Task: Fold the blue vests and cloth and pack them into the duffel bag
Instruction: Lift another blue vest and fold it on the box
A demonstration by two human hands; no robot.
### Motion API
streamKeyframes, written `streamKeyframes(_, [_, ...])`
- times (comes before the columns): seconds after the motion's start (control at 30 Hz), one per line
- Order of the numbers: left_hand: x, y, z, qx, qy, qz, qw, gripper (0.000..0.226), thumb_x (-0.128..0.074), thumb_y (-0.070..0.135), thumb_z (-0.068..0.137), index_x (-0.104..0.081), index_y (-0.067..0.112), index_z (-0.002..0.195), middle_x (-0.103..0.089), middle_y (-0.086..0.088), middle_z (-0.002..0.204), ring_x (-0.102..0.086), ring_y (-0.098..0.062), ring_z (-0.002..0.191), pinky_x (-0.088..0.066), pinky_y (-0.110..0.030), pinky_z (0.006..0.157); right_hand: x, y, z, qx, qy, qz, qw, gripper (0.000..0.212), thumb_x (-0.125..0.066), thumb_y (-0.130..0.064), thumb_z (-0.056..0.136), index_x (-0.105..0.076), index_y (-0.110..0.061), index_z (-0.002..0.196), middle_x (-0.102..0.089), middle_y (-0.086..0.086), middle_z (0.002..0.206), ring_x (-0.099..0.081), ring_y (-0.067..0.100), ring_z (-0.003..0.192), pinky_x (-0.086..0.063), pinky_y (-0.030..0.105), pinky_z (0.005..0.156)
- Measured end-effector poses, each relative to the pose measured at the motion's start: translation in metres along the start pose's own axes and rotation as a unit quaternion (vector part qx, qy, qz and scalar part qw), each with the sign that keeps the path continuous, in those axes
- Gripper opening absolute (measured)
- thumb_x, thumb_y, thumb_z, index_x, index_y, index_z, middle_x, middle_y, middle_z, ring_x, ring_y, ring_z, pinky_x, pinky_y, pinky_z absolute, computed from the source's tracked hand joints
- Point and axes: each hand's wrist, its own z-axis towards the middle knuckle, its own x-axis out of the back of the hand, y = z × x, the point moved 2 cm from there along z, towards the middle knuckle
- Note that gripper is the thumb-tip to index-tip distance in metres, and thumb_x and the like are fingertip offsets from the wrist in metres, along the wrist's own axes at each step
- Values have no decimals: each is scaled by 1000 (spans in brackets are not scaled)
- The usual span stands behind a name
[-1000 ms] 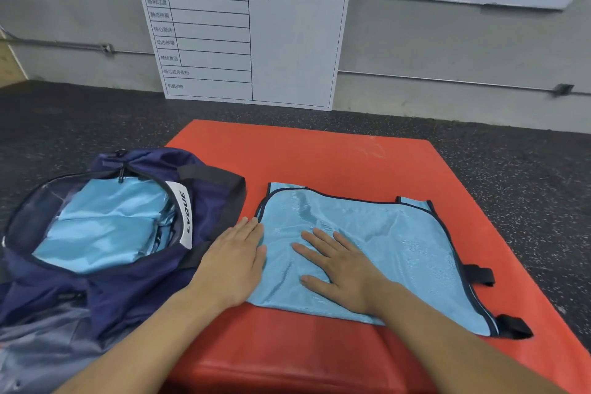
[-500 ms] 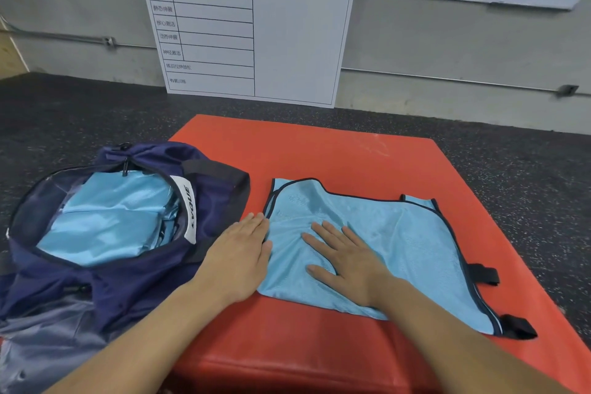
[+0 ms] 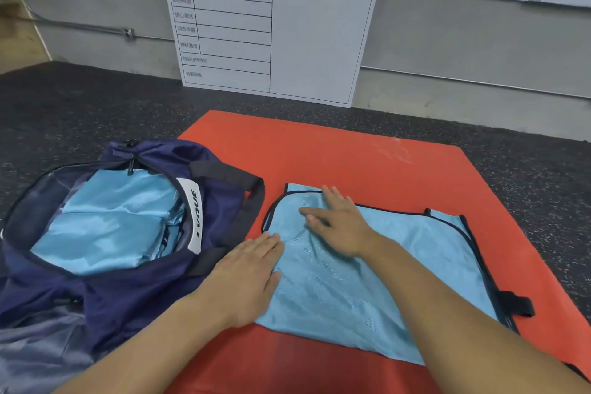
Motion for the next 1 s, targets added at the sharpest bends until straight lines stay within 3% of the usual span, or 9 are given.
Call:
streamKeyframes(0.07, [2,-2,2,-4,8,-6,1000,61,-32,46,96,-56,16,143,-52,-1,150,-46,-15,141,-25,-37,116,-3,1,17,-8,-31,-4,999,48,-28,-53,108,-34,-47,154,-5,0,172,8,19,157,8,46,125])
streamKeyframes(0.2, [9,-8,12,2,20,-73,997,79,-6,59,93,-26,22,160,-14,8,167,-6,-8,155,8,-23,120,4,14,41,-35,-34,-55,997,52,-26,-41,110,-25,-32,161,-11,-7,170,4,17,158,7,47,125])
streamKeyframes(0.3, [11,-10,15,6,38,-70,997,77,-2,60,95,-19,25,161,-6,9,169,4,-5,154,9,-23,123,24,44,48,-159,29,-78,984,58,-22,-46,108,-13,-28,163,1,-3,172,10,23,157,8,49,125])
streamKeyframes(0.4, [9,-10,15,13,26,-56,998,78,3,60,94,-14,27,162,1,11,169,12,-3,153,6,-28,124,43,72,36,-238,85,-41,967,56,-21,-50,108,-11,-39,162,9,2,171,12,27,157,5,50,126])
streamKeyframes(0.63, [3,1,18,18,-14,-64,998,92,21,69,80,-9,37,161,-9,7,169,0,-8,155,9,-23,121,45,135,-56,-237,42,-74,968,52,-23,-56,107,-22,-48,158,-1,4,172,2,27,158,0,48,126])
streamKeyframes(0.8, [0,16,29,16,-34,-64,997,77,9,68,88,-11,46,159,-13,6,169,-4,-10,155,1,-28,125,47,196,-153,-350,-4,-107,931,58,-19,-67,101,-17,-53,156,-6,5,171,-6,31,157,-10,51,125])
streamKeyframes(0.9, [0,25,50,22,-38,-51,998,66,-6,62,98,-19,40,159,-15,10,168,-5,-7,155,0,-28,123,48,206,-195,-351,-25,-130,927,60,-19,-65,100,-21,-44,157,-21,-3,168,-18,23,154,-18,46,123])
streamKeyframes(0.93, [2,28,62,29,-39,-51,998,67,-8,62,99,-21,36,160,-15,11,167,-5,-7,155,-2,-29,124,51,203,-207,-345,-29,-140,928,61,-16,-68,97,-31,-42,150,-33,-6,161,-29,20,150,-25,44,119])
streamKeyframes(1.0, [3,30,92,55,-46,-63,995,66,-13,60,103,-23,28,160,-17,10,167,-4,-9,155,-7,-34,125,59,191,-226,-320,-40,-161,933,73,1,-84,82,-46,-37,113,-53,-12,131,-52,16,131,-41,40,103])
